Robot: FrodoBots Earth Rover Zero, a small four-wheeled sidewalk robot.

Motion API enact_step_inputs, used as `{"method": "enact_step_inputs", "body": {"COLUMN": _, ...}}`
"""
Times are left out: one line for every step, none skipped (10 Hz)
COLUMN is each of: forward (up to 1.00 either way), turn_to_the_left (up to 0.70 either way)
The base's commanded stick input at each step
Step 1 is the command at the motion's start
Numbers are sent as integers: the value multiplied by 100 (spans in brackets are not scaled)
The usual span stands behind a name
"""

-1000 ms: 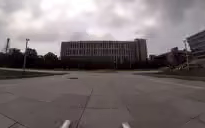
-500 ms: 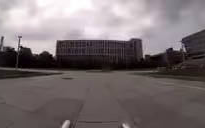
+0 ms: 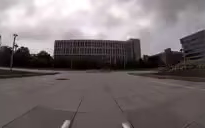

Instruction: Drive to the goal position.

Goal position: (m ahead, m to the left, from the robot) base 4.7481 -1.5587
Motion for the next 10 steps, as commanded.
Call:
{"method": "enact_step_inputs", "body": {"forward": 100, "turn_to_the_left": 0}}
{"method": "enact_step_inputs", "body": {"forward": 100, "turn_to_the_left": 0}}
{"method": "enact_step_inputs", "body": {"forward": 100, "turn_to_the_left": 0}}
{"method": "enact_step_inputs", "body": {"forward": 100, "turn_to_the_left": 0}}
{"method": "enact_step_inputs", "body": {"forward": 100, "turn_to_the_left": 0}}
{"method": "enact_step_inputs", "body": {"forward": 100, "turn_to_the_left": 0}}
{"method": "enact_step_inputs", "body": {"forward": 100, "turn_to_the_left": 0}}
{"method": "enact_step_inputs", "body": {"forward": 100, "turn_to_the_left": 0}}
{"method": "enact_step_inputs", "body": {"forward": 100, "turn_to_the_left": 0}}
{"method": "enact_step_inputs", "body": {"forward": 100, "turn_to_the_left": 0}}
